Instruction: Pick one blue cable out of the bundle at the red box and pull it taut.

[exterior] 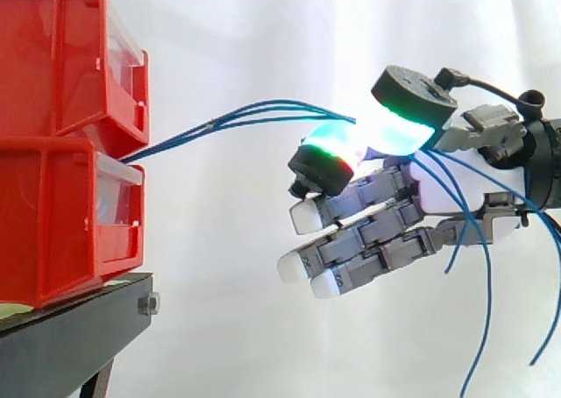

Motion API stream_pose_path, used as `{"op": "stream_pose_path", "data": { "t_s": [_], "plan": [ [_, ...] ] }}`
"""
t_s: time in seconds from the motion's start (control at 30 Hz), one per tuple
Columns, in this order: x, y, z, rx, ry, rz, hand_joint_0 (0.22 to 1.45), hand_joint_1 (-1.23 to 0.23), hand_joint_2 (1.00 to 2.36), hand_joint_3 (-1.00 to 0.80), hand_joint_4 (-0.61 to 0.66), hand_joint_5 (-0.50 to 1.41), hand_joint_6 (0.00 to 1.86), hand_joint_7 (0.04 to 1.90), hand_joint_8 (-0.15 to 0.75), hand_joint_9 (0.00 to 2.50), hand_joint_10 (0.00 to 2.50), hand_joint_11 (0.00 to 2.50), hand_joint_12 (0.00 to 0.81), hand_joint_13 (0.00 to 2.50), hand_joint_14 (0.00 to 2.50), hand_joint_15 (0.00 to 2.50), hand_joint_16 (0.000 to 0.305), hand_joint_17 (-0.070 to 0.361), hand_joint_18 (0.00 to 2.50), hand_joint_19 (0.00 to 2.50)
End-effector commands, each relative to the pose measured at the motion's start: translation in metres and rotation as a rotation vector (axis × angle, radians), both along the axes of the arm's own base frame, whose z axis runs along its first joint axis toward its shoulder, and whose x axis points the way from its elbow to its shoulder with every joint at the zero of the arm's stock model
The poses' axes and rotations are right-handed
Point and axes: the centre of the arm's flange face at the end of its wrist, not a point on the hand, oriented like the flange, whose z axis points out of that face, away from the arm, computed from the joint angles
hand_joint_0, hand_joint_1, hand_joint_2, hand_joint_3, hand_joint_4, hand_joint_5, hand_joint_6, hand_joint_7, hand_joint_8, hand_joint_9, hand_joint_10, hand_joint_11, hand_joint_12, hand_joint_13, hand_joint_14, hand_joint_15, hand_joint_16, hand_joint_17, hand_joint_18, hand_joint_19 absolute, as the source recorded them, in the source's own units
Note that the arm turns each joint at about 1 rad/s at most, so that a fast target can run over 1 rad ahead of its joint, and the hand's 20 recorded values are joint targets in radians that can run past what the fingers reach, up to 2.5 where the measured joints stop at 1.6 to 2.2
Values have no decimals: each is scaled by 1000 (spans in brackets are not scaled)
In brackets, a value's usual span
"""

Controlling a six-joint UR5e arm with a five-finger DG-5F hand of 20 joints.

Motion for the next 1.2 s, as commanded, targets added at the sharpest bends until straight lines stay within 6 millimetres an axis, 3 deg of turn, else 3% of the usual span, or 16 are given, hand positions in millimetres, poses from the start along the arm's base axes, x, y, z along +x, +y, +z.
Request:
{"op": "stream_pose_path", "data": {
  "t_s": [0.0, 0.2, 0.37, 0.47, 0.67, 0.93, 1.17],
  "plan": [
    [0, 0, -1, 0, 1, 0, 457, -882, 1000, -500, 14, -133, 848, 1066, 180, 838, 7, 324, 374, 437, 7, 174, 59, 133, 415, 206],
    [0, 0, 0, 0, 0, 0, 446, -766, 1000, -500, 12, -122, 835, 1091, 198, 886, 7, 325, 381, 444, 7, 173, 61, 136, 415, 230],
    [0, 0, -1, 0, 1, 0, 539, -725, 1000, -500, -9, -121, 826, 1152, 175, 877, 8, 340, 352, 430, 8, 188, 54, 121, 367, 240],
    [0, 0, 0, 0, 0, 0, 574, -758, 1014, -309, -18, -122, 829, 1193, 175, 876, 9, 343, 345, 431, 8, 188, 53, 118, 364, 244],
    [0, 0, 1, 0, -2, 0, 604, -837, 1022, -170, -5, -136, 859, 1174, 191, 850, 9, 354, 348, 449, 9, 190, 53, 119, 387, 228],
    [0, 0, 1, 0, -2, -2, 700, -946, 1013, -350, -49, -146, 857, 1123, 164, 780, 8, 336, 347, 433, 8, 166, 53, 120, 407, 184],
    [0, -1, 1, 0, -2, -8, 742, -958, 1000, -500, -69, -151, 846, 1117, 154, 766, 8, 325, 347, 429, 6, 154, 53, 118, 426, 165]
  ]
}}
